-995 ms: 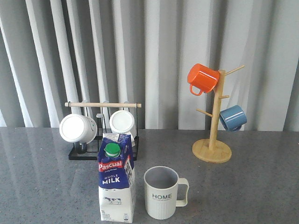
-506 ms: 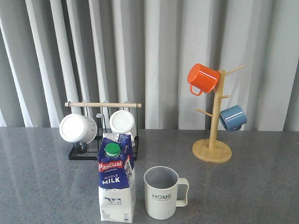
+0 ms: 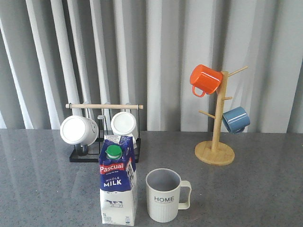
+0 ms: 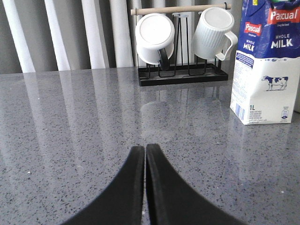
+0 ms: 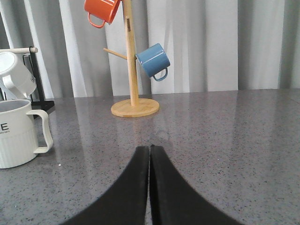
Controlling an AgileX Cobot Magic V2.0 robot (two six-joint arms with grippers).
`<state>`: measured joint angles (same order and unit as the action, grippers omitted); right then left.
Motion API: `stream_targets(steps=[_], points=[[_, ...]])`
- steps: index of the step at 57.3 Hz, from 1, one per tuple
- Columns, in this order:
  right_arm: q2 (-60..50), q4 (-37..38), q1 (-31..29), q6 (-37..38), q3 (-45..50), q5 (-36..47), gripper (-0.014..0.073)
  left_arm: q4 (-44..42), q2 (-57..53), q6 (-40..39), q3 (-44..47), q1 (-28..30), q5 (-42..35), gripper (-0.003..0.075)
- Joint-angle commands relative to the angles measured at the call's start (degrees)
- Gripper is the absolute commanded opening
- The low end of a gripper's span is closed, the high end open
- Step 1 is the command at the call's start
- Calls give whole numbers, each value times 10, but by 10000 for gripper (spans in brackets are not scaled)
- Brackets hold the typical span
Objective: Place milk next to cup
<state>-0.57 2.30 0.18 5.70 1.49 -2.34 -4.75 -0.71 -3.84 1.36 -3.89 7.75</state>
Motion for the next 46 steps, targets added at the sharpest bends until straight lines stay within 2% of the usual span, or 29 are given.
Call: stream_targets(steps=[1, 12, 46], points=[[-8, 7, -5, -6, 6, 40, -6, 0, -6, 0, -8, -1, -39, -6], [-8, 11, -38, -6, 6, 42, -6, 0, -6, 0, -8, -1, -39, -6], [-7, 6, -38, -4, 6, 43, -6, 0, -6, 0, -8, -1, -39, -6]])
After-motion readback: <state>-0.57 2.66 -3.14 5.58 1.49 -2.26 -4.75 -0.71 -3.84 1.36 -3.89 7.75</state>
